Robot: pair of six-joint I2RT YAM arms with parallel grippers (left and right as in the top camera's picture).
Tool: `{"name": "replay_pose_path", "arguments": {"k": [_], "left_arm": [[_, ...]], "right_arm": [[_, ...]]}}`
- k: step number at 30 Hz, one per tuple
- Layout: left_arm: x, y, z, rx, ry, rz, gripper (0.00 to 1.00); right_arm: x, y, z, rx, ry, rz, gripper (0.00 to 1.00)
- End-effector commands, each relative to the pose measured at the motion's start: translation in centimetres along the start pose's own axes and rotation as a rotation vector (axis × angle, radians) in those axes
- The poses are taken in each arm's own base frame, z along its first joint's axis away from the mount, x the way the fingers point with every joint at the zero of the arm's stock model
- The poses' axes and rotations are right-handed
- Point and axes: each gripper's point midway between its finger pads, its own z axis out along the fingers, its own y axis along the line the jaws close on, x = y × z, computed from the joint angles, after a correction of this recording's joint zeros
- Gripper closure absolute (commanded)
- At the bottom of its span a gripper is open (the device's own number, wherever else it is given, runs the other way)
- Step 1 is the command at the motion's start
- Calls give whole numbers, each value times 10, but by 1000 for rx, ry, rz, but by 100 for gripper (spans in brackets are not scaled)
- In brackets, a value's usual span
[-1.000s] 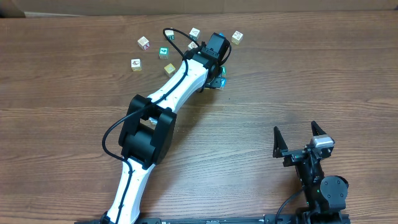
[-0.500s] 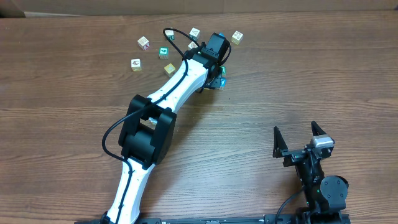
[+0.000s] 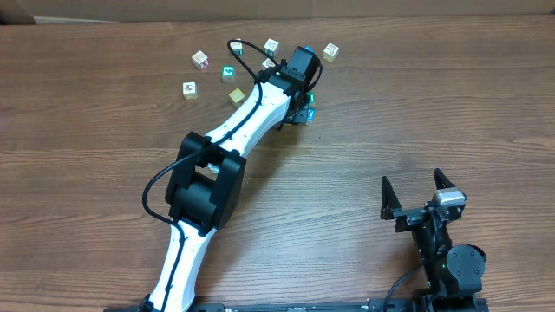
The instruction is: Form a tower
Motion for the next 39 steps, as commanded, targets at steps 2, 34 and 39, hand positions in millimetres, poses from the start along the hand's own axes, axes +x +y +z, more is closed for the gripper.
{"name": "replay_pose_path", "arguments": {"k": [2,34,39], "left_arm": [[-10,2,-29,20,-25,8,79],[82,167,-157,-192,247,-331,85],[92,158,-127,-116,271,-210,85]], "right_arm": [[3,0,0,4,2,-2,0],[3,0,0,4,2,-2,0],[3,0,0,4,2,-2,0]]}}
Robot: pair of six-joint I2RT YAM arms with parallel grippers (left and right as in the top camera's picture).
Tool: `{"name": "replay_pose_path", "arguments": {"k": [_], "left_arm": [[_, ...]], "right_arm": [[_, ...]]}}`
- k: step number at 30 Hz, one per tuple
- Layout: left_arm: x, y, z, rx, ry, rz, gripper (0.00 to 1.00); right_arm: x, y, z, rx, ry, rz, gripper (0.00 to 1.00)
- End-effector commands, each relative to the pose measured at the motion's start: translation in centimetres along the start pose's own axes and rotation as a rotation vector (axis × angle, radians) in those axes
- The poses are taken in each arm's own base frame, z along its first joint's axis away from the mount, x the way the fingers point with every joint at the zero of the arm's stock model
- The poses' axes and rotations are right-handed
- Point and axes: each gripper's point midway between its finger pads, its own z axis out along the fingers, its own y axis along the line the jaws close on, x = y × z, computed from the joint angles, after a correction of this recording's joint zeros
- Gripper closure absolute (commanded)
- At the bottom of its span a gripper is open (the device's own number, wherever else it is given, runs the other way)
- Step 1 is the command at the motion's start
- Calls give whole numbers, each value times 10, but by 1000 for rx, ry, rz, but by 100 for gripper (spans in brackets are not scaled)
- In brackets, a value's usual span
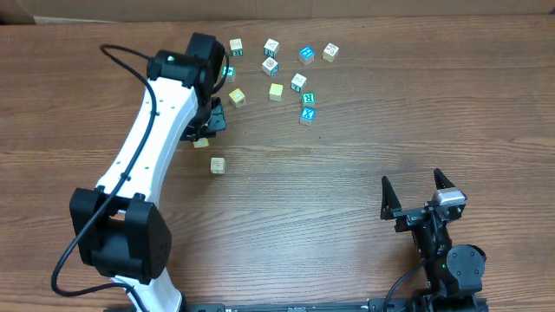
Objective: Form a tower
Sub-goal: 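Carry the L block with the left gripper toward the 5 block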
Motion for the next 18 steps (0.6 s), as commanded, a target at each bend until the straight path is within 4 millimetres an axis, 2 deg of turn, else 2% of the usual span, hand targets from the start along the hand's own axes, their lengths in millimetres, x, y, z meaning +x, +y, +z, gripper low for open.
{"name": "replay_pose_path", "arguments": {"k": [1,8,18], "left_arm": [[14,-16,21,49,49,128,85],[29,-17,49,40,76,175,84],[27,-20,54,49,61,180,81]], "right_arm": [[3,0,0,3,1,-2,0],[3,0,0,3,1,-2,0],[3,0,0,3,1,-2,0]]}}
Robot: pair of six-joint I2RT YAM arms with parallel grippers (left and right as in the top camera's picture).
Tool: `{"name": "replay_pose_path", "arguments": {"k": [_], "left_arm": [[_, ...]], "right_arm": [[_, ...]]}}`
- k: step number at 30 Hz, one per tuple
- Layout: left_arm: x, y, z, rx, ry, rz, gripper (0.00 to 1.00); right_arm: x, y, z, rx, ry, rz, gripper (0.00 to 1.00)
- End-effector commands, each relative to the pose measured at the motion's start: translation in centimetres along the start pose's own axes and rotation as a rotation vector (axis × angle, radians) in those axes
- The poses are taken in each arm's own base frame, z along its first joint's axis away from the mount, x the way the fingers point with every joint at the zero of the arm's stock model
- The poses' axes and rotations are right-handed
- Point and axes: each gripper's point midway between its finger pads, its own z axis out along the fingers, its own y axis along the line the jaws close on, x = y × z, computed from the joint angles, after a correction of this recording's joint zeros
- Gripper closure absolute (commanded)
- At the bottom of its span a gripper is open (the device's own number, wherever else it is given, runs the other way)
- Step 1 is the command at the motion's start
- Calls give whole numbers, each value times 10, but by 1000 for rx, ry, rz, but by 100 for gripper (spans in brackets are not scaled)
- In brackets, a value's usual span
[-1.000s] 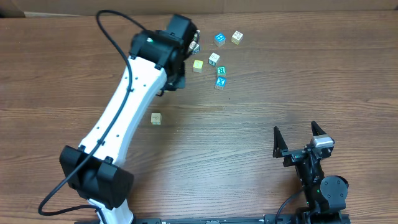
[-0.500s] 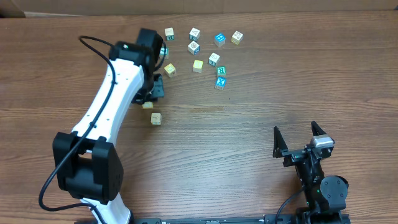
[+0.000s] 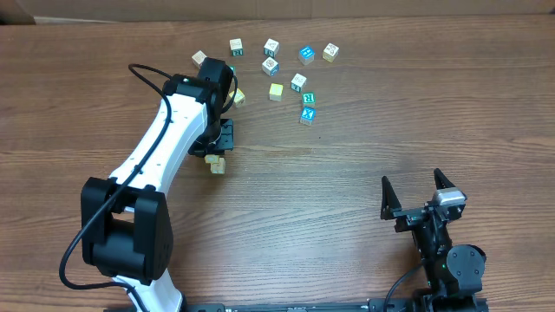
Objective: Form a tower
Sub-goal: 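Carry the L block with the left gripper toward the 5 block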
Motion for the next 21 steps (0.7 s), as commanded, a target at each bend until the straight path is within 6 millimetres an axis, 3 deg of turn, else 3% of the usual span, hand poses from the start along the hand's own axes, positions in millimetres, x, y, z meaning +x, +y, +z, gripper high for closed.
{"name": "replay_pose_path", "arguments": {"k": [1,9,21], "left_arm": [[4,-4,6,8,13,27,80],[8,-5,28,11,8,24,81],[10,-6,32,12,9,14,78]], "right_arm": [[3,0,0,3,1,-2,0],[3,0,0,3,1,-2,0],[3,0,0,3,1,-2,0]]}}
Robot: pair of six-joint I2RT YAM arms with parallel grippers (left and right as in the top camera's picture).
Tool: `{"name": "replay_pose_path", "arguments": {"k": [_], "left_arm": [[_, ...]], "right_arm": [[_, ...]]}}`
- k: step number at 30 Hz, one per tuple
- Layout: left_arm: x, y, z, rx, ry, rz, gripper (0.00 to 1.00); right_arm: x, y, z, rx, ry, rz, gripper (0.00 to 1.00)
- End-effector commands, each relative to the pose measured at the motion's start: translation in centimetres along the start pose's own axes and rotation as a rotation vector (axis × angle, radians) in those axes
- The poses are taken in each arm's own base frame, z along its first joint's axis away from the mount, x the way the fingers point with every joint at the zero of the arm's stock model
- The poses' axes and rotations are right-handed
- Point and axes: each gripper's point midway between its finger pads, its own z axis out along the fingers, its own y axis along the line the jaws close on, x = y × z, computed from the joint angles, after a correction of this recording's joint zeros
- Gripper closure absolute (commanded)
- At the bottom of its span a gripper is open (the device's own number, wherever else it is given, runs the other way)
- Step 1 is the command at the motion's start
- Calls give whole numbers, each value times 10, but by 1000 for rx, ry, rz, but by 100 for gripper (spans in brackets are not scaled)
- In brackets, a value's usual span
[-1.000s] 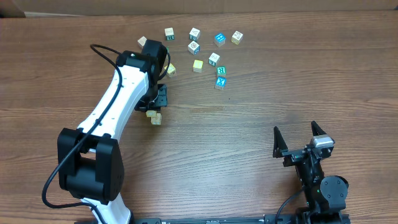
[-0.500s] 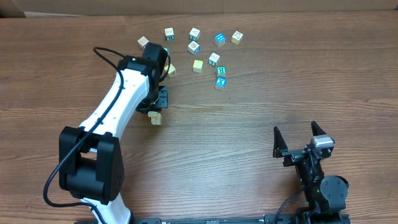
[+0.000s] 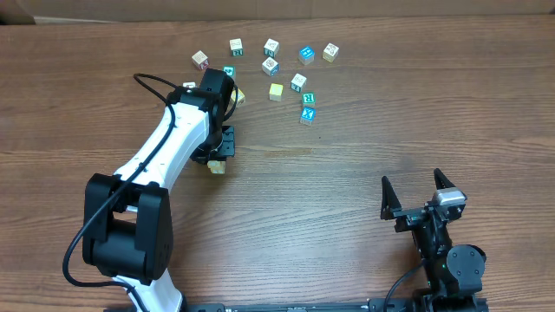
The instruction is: Form a tower
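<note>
My left gripper (image 3: pixel 220 156) reaches down at the table's left-centre, right over a pale wooden block (image 3: pixel 217 167) that peeks out below its fingers. The wrist hides the jaws, so whether they grip a block cannot be told. Whether a second block sits on that one is hidden too. Loose letter blocks lie behind: a cream one (image 3: pixel 276 90), a blue one (image 3: pixel 307 113), a white one (image 3: pixel 298 82) and several more. The right gripper (image 3: pixel 419 192) stands open and empty at the near right.
More blocks line the far edge: one at the far left (image 3: pixel 200 59), a blue one (image 3: pixel 306 55) and one at the right end (image 3: pixel 330 52). The left arm's black cable (image 3: pixel 152 80) loops over the table. Cardboard (image 3: pixel 17 10) lies at the back left.
The left gripper has shifted slightly toward the near side and stays over the pale block. The arm's elbow has barely moved. The right arm is unchanged.
The left gripper was first among the blocks at the back centre. Then it was at the left with a pale block under its fingers, and another pale block lay alone nearer to me. After that it stood over that lone block, where it still is.
</note>
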Motion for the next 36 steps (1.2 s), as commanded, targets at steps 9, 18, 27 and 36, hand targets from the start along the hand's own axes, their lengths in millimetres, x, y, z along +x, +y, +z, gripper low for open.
{"name": "replay_pose_path", "arguments": {"k": [9,18,27,36], "left_arm": [[8,-3,11,7,20,9,77],[8,-8,11,34,23,8,76],[9,-8,11,33,25,9,82],[10,-7,10,32,28,51,83]], "right_arm": [[3,0,0,3,1,-2,0],[3,0,0,3,1,-2,0],[3,0,0,3,1,-2,0],[3,0,0,3,1,-2,0]]}}
